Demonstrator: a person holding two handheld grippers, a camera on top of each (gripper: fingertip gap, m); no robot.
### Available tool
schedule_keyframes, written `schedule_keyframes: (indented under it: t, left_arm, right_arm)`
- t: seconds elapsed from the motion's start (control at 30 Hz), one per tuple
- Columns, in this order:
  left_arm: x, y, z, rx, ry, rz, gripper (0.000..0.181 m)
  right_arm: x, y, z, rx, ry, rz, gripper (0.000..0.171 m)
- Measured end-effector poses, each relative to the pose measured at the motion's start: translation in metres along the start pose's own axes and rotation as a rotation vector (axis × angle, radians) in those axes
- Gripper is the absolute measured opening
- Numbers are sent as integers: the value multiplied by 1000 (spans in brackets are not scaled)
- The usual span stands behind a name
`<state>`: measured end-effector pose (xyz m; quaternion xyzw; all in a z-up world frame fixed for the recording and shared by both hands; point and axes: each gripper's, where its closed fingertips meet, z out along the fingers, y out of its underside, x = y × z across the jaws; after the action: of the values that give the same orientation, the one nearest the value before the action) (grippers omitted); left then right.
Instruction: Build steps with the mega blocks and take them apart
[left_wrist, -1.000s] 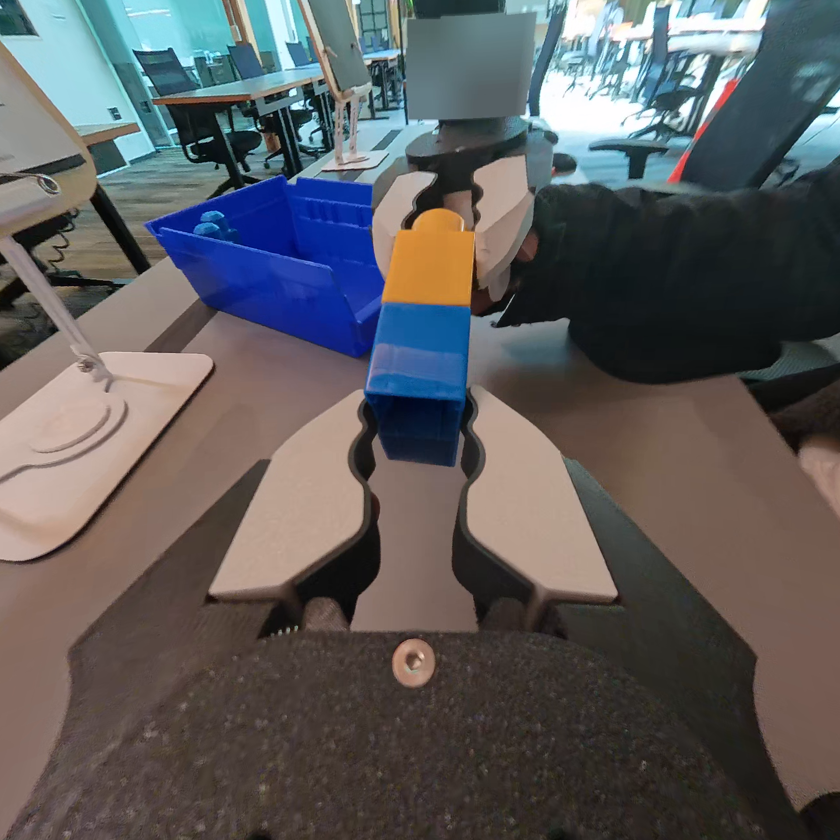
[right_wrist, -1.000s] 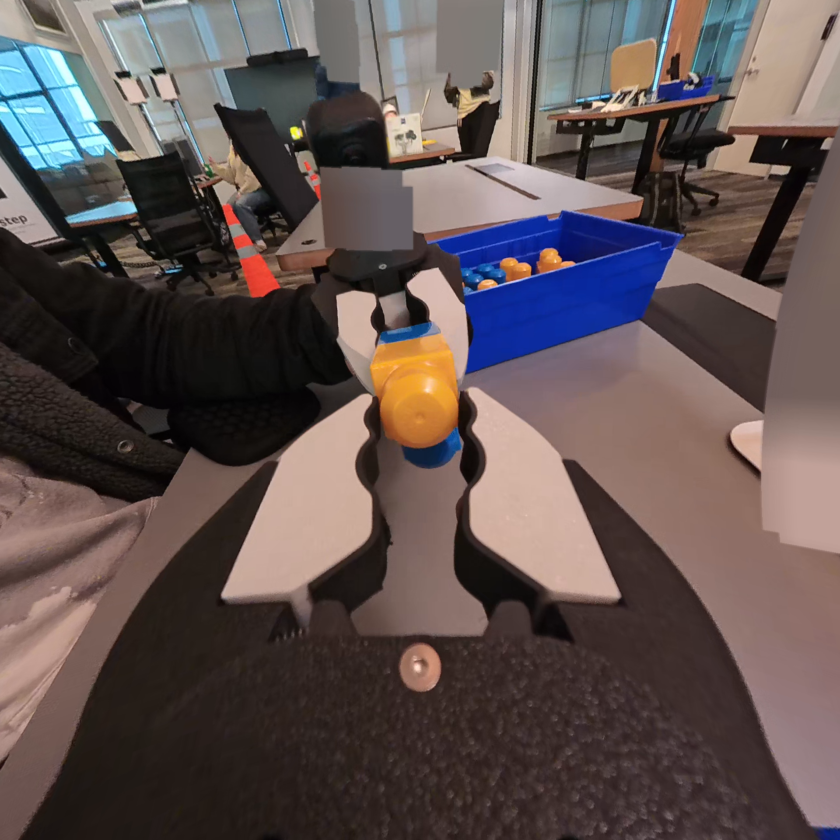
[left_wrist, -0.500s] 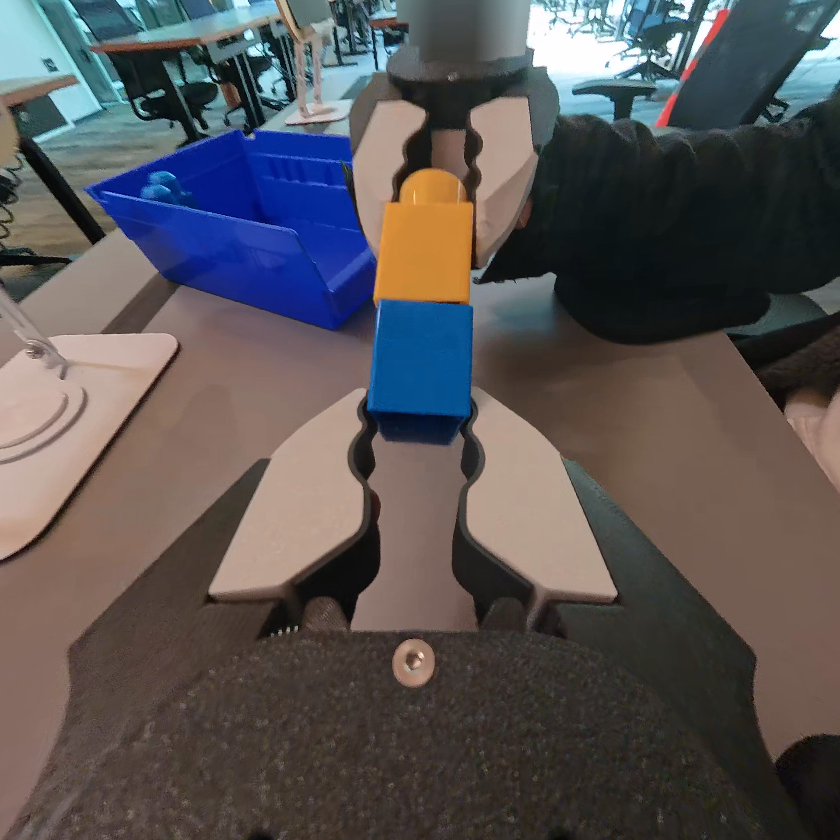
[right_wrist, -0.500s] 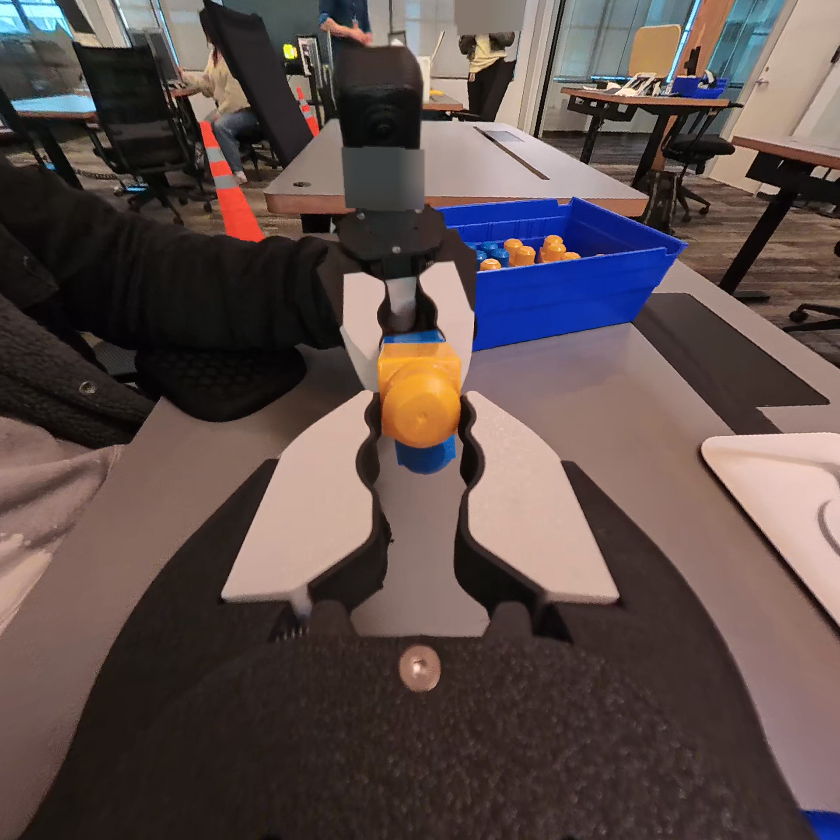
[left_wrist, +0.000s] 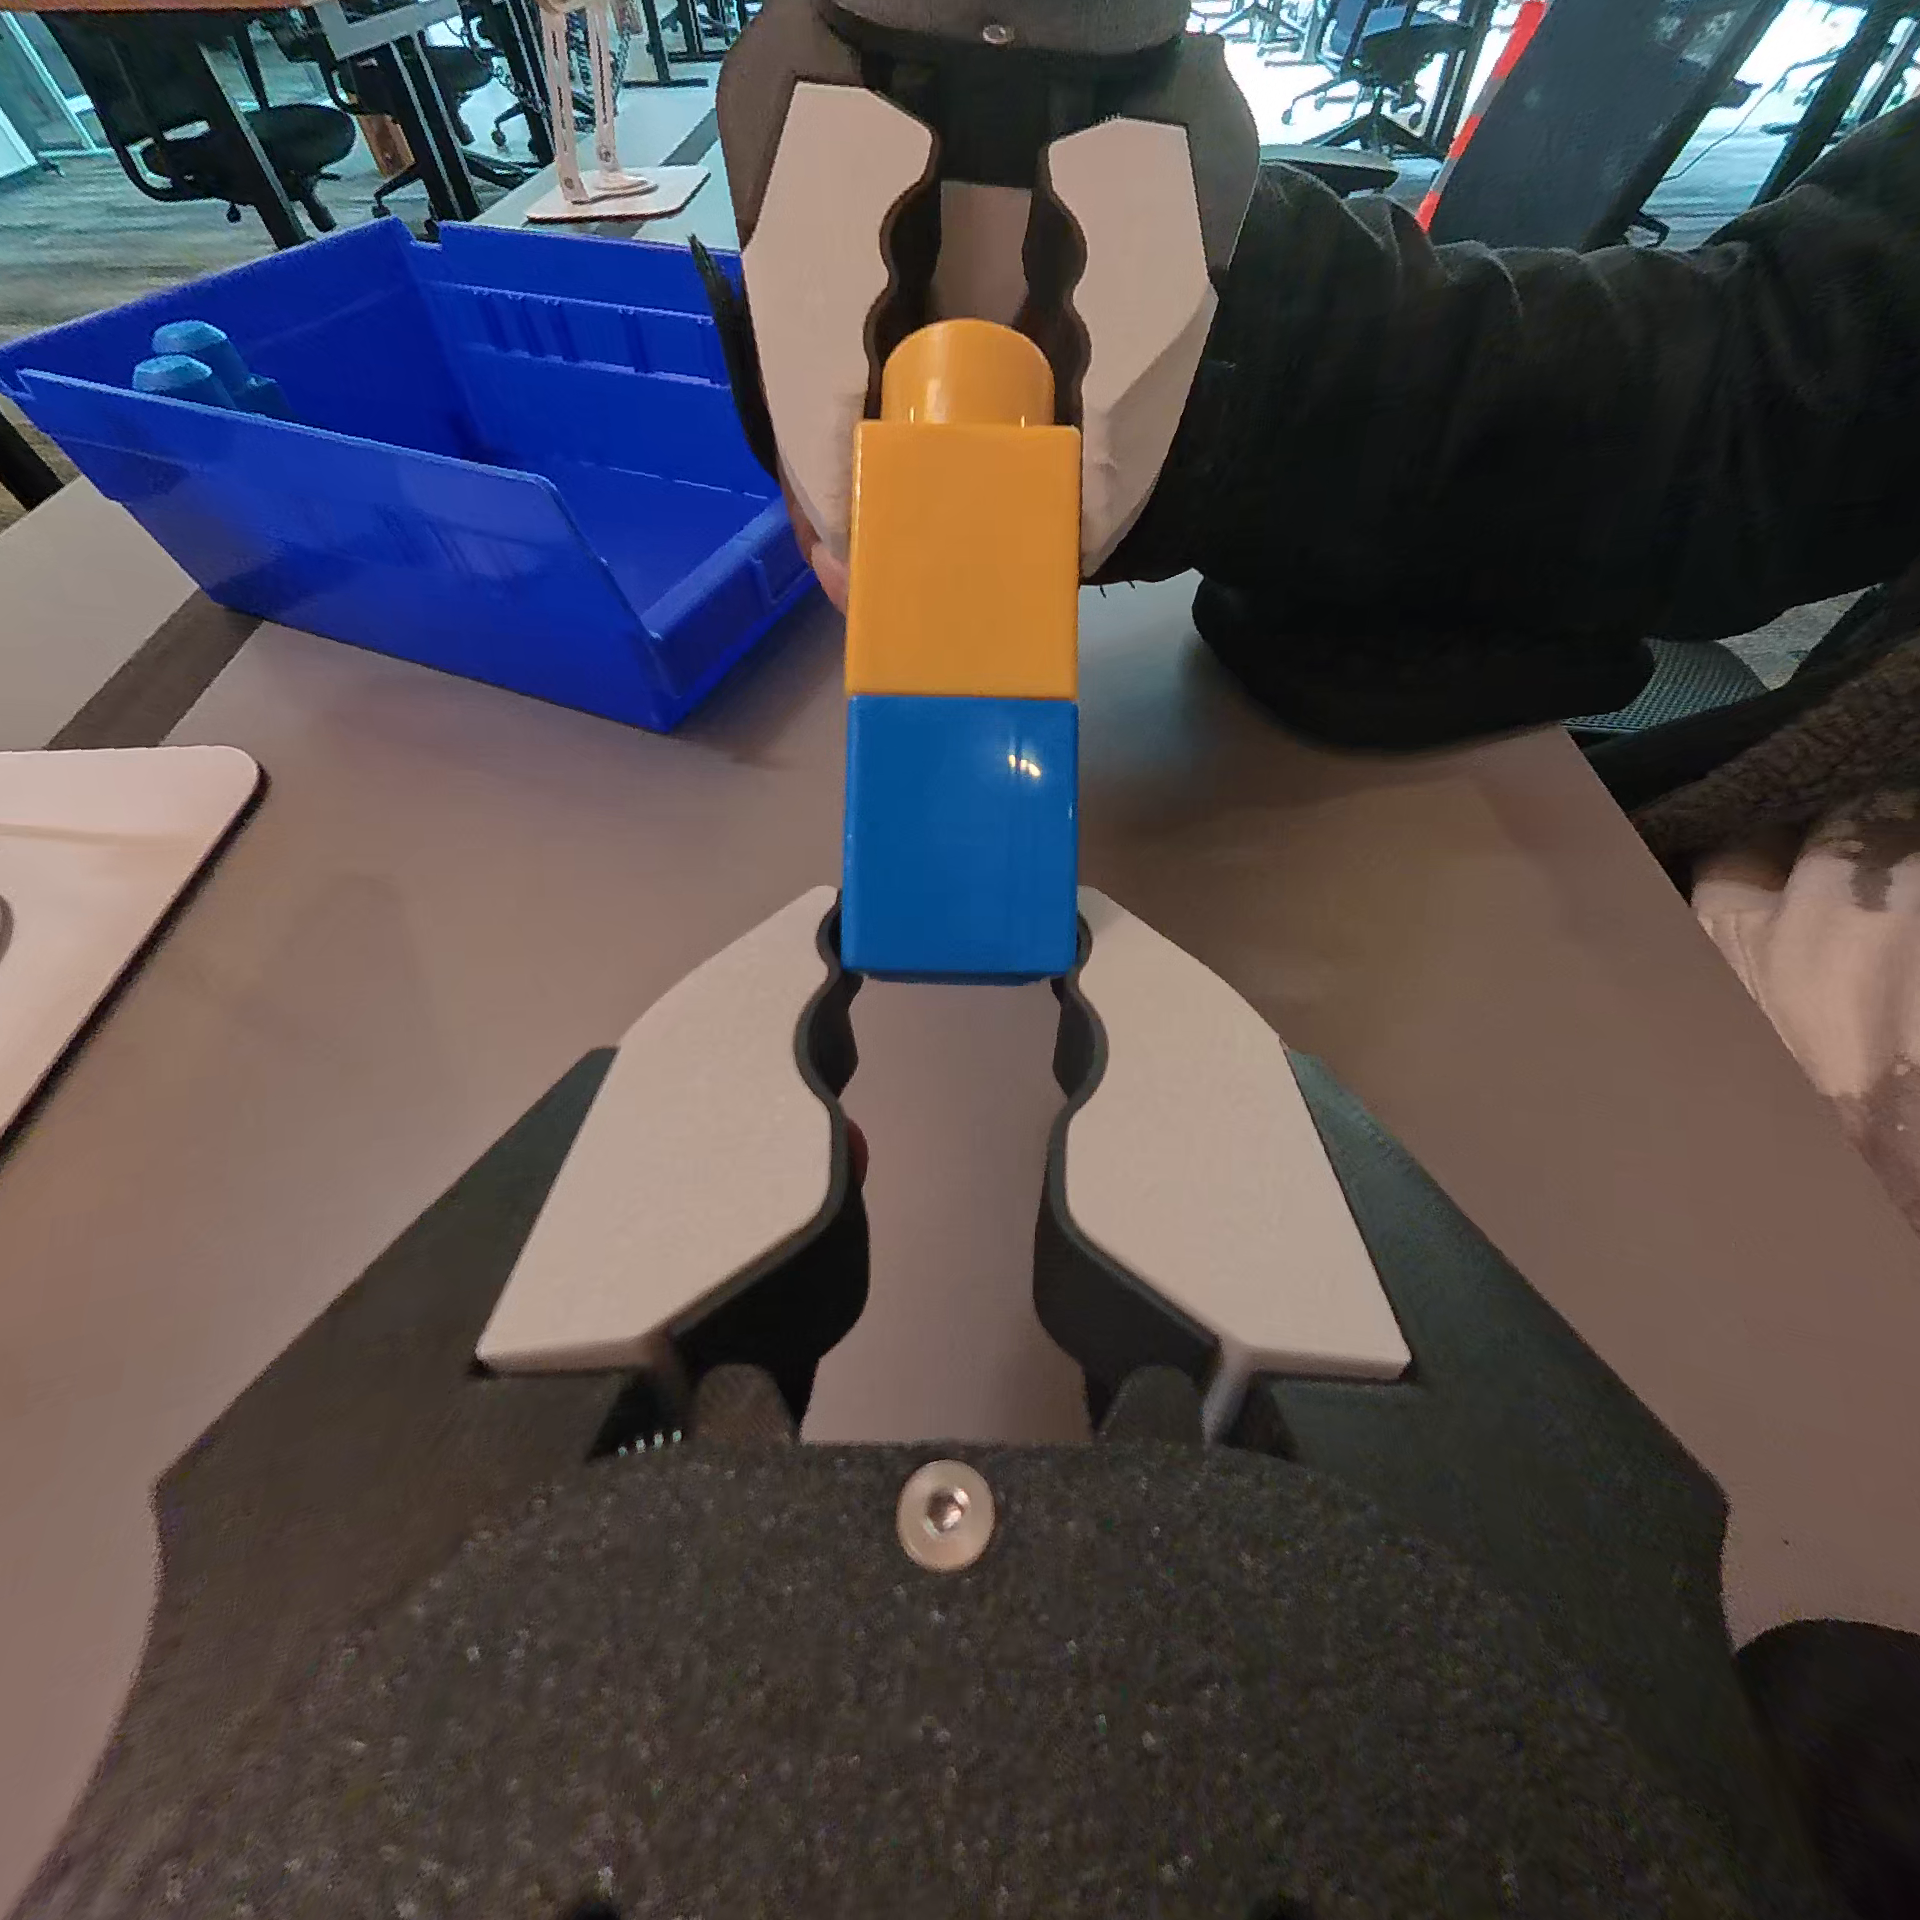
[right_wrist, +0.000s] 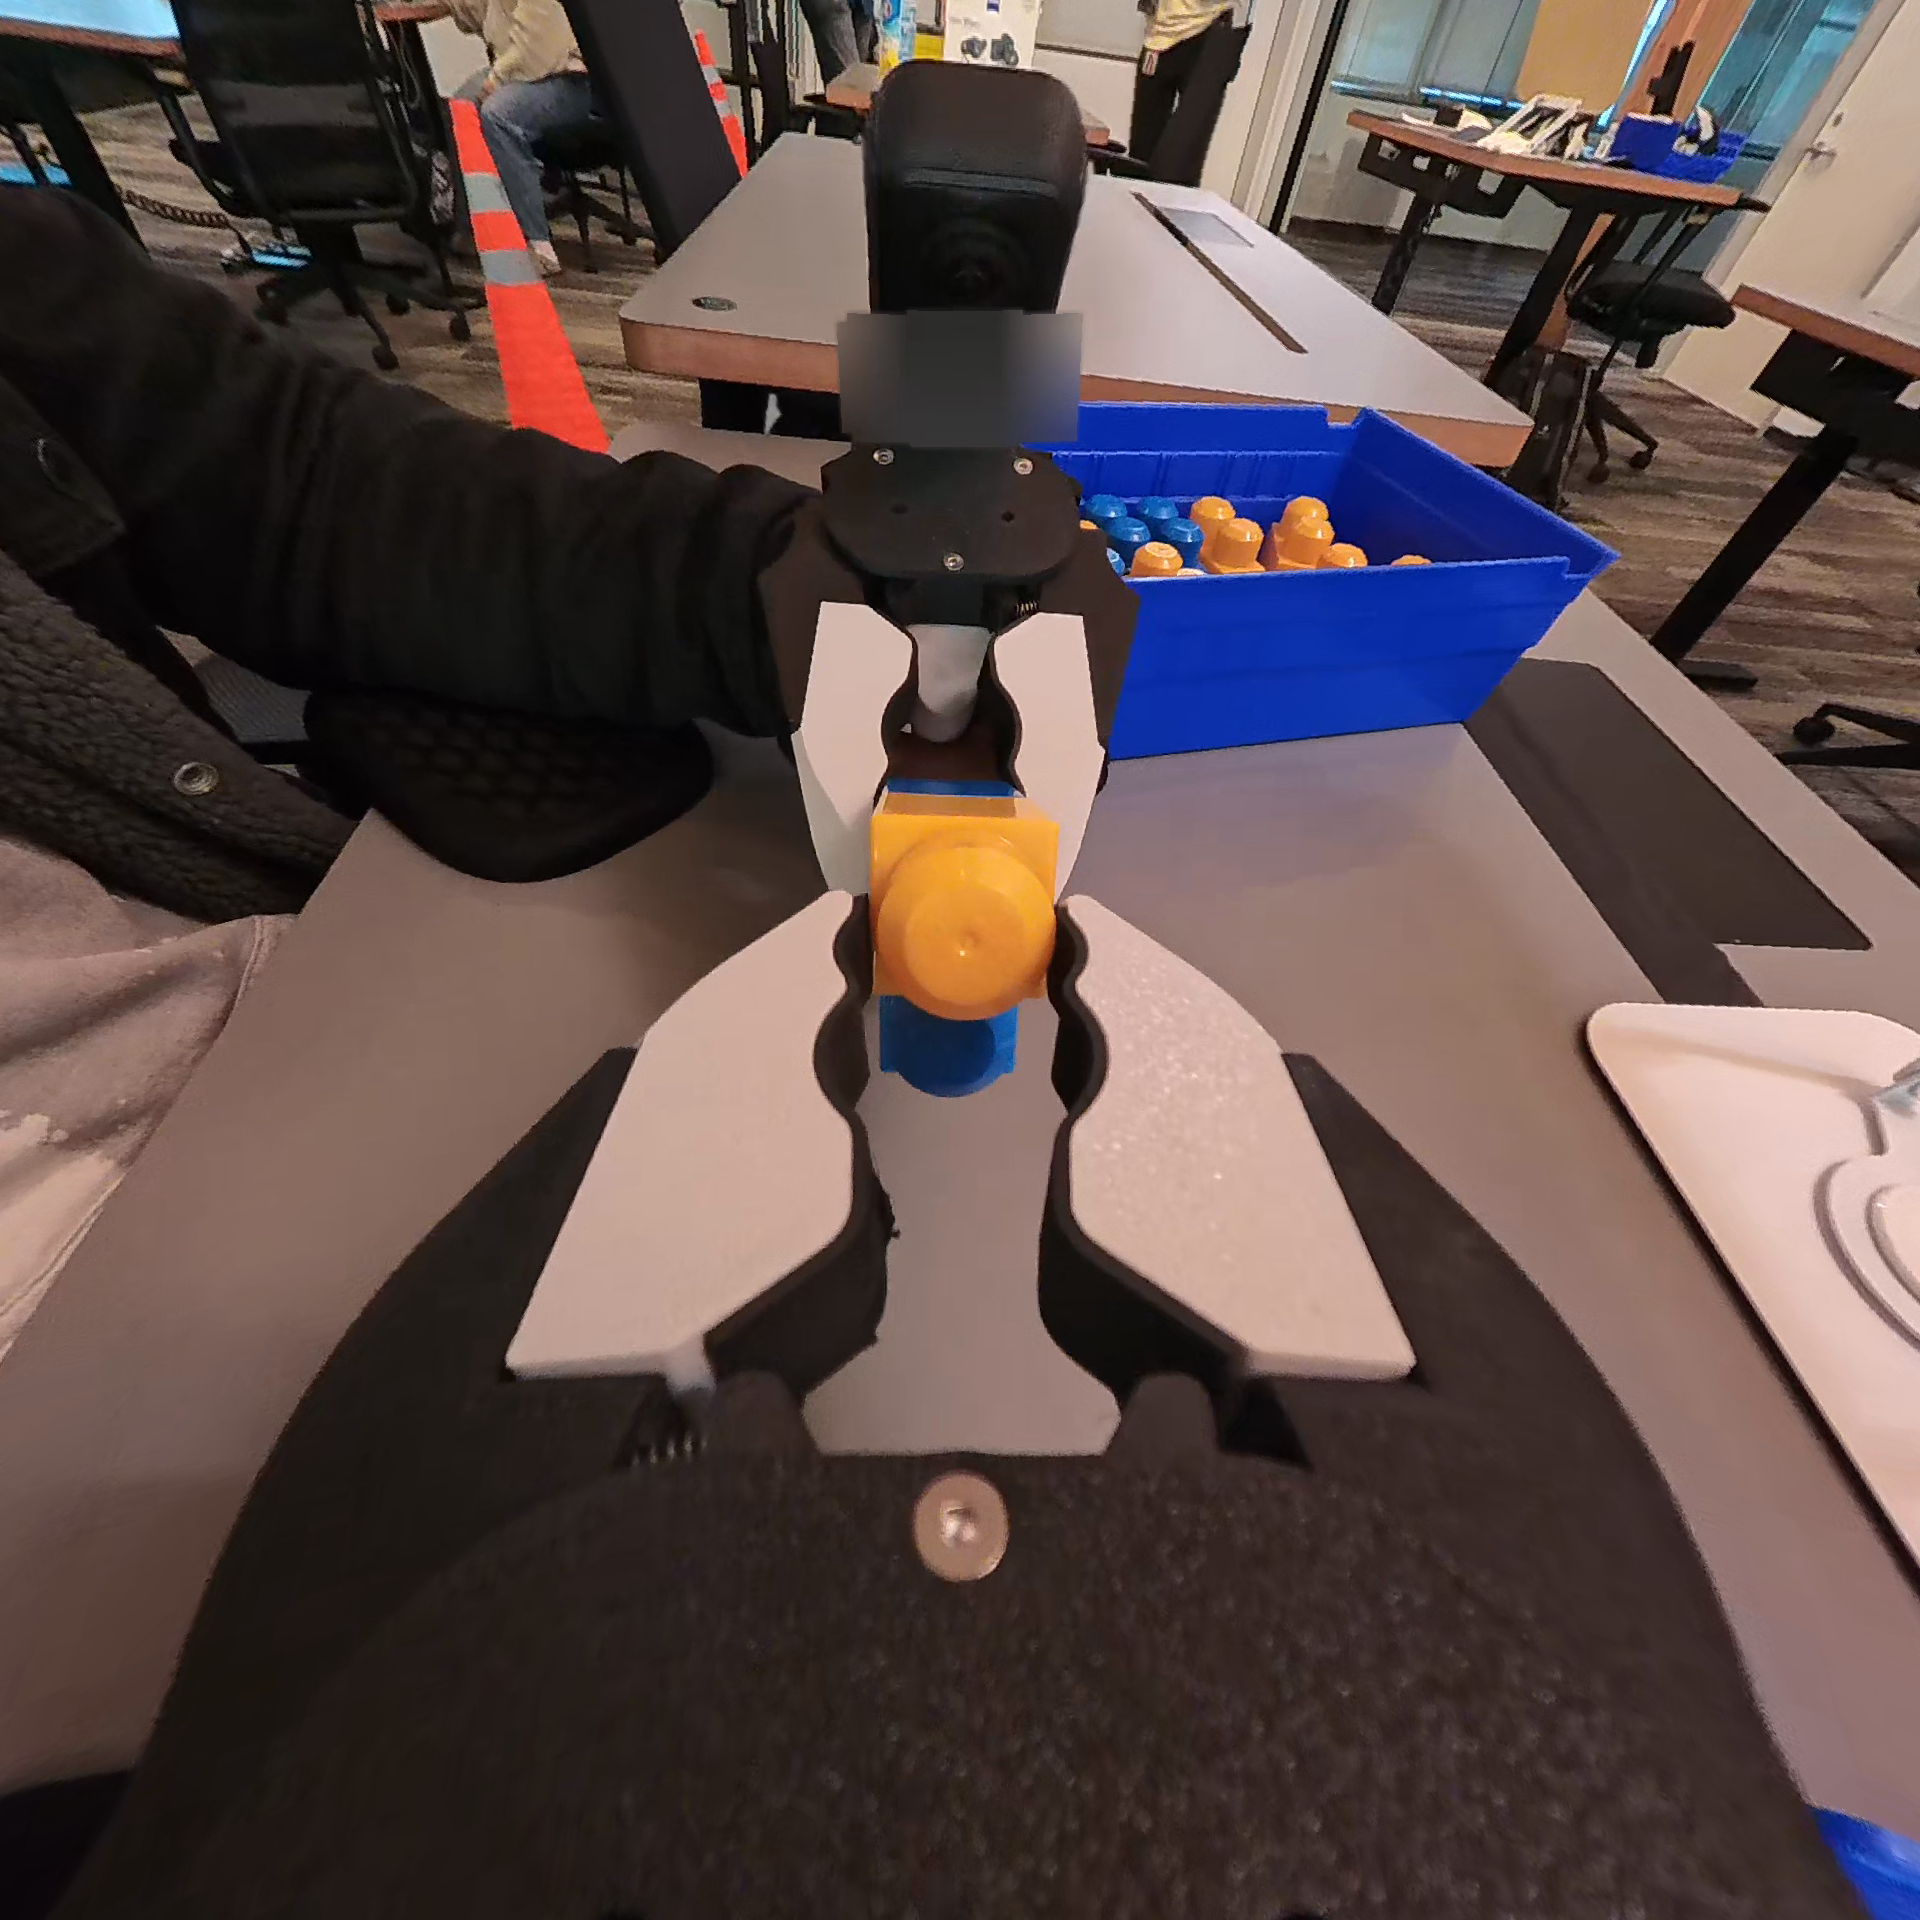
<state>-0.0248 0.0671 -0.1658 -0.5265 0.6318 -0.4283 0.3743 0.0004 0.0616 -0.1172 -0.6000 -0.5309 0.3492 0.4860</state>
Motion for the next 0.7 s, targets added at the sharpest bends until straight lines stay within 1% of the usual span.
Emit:
schedule_keyframes:
  t: [0.07,0.13,0.23,0.33,0.43,0.47,0.57,0.7]
  left_arm:
    - [-2,-5,-1,22,-21,7,36]
    - [-7,-17,-3,78,-64,18,37]
    - [-18,-27,-8,136,-152,39,36]
    - [-36,-32,-18,222,-244,-13,32]
    - [-53,-35,-27,283,-366,-24,9]
    - [-59,-35,-30,285,-417,-16,1]
    - [-72,-34,-39,290,-536,-12,0]
    - [-80,-34,-48,310,-593,-28,0]
  right_arm:
    - [2,-6,-2,16,12,24,32]
    - [6,-15,-8,17,25,20,32]
    - [20,-39,-32,-5,68,-10,32]
    - [50,-64,-76,-139,172,-56,32]
    - [89,-72,-124,-380,302,-63,33]
    - [102,-69,-139,-466,337,-48,32]
    - [138,-45,-177,-687,416,17,33]
    - [169,7,-198,-844,434,125,33]
